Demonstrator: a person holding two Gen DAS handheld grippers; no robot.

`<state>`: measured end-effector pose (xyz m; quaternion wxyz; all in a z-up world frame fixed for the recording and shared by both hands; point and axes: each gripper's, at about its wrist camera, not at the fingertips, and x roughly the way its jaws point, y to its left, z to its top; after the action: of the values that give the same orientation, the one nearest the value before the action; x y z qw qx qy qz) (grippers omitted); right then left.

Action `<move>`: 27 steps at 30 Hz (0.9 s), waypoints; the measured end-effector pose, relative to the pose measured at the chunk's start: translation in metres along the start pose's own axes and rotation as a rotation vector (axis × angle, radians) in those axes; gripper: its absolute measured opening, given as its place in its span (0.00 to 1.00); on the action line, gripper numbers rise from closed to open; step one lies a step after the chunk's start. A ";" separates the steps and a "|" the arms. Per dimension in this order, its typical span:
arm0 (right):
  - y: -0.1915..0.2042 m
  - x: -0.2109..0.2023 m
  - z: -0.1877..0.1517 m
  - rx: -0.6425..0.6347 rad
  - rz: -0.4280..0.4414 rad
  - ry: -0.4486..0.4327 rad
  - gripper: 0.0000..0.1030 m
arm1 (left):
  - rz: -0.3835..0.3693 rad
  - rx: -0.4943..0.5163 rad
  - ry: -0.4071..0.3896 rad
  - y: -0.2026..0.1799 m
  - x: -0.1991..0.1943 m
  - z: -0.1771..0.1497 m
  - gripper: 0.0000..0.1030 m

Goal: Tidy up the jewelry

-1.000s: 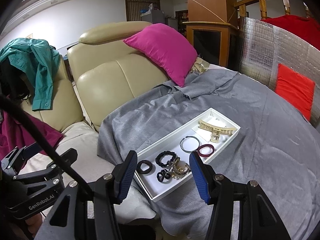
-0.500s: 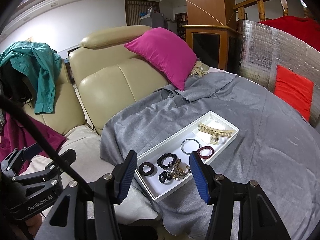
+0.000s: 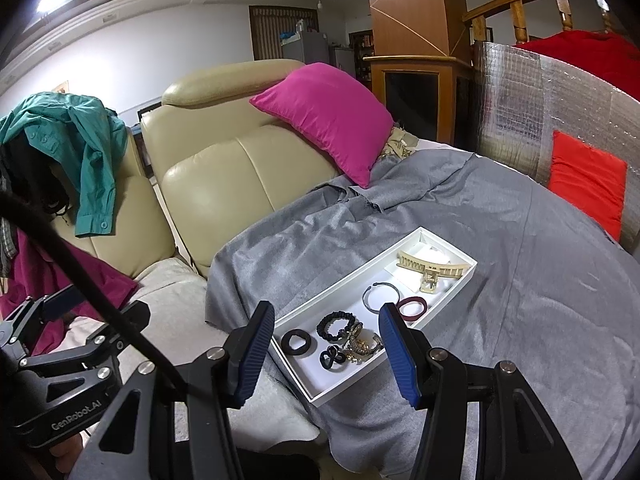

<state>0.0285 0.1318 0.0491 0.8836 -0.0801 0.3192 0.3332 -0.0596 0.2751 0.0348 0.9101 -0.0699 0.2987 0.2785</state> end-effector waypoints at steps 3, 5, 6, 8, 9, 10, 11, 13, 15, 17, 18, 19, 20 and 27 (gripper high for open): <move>-0.003 0.001 0.000 0.003 -0.002 0.003 0.57 | 0.004 0.008 -0.001 -0.003 -0.001 0.001 0.85; -0.006 0.003 -0.001 0.011 0.000 0.010 0.57 | 0.007 0.013 0.000 -0.005 -0.002 0.001 0.85; -0.008 0.004 -0.001 0.015 0.001 0.014 0.57 | 0.008 0.014 0.000 -0.006 -0.002 0.002 0.85; -0.010 0.006 -0.002 0.019 0.002 0.022 0.57 | 0.011 0.018 0.001 -0.008 -0.002 0.002 0.85; -0.011 0.008 -0.003 0.020 0.003 0.026 0.57 | 0.013 0.018 0.001 -0.009 -0.002 0.002 0.85; -0.013 0.008 -0.003 0.021 0.004 0.027 0.57 | 0.014 0.018 0.001 -0.010 -0.002 0.003 0.85; -0.014 0.009 -0.003 0.022 0.004 0.028 0.57 | 0.014 0.020 0.003 -0.010 -0.001 0.002 0.85; -0.016 0.010 -0.003 0.023 0.008 0.029 0.58 | 0.017 0.022 0.008 -0.011 0.001 0.002 0.85; -0.017 0.011 -0.003 0.026 0.010 0.030 0.58 | 0.017 0.024 0.013 -0.012 0.002 0.002 0.86; -0.017 0.013 -0.003 0.026 0.014 0.034 0.58 | 0.018 0.026 0.015 -0.012 0.003 0.002 0.85; -0.017 0.013 -0.003 0.025 0.014 0.035 0.58 | 0.019 0.028 0.016 -0.012 0.003 0.002 0.85; -0.016 0.014 -0.003 0.024 0.014 0.034 0.58 | 0.020 0.028 0.016 -0.012 0.004 0.002 0.85; -0.016 0.015 -0.003 0.024 0.015 0.035 0.58 | 0.021 0.027 0.015 -0.012 0.003 0.002 0.85; -0.013 0.020 -0.002 0.025 0.014 0.037 0.58 | 0.022 0.025 0.024 -0.010 0.007 0.002 0.85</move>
<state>0.0469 0.1316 0.0344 0.8761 -0.0729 0.3403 0.3336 -0.0481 0.2704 0.0318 0.9041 -0.0587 0.3137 0.2841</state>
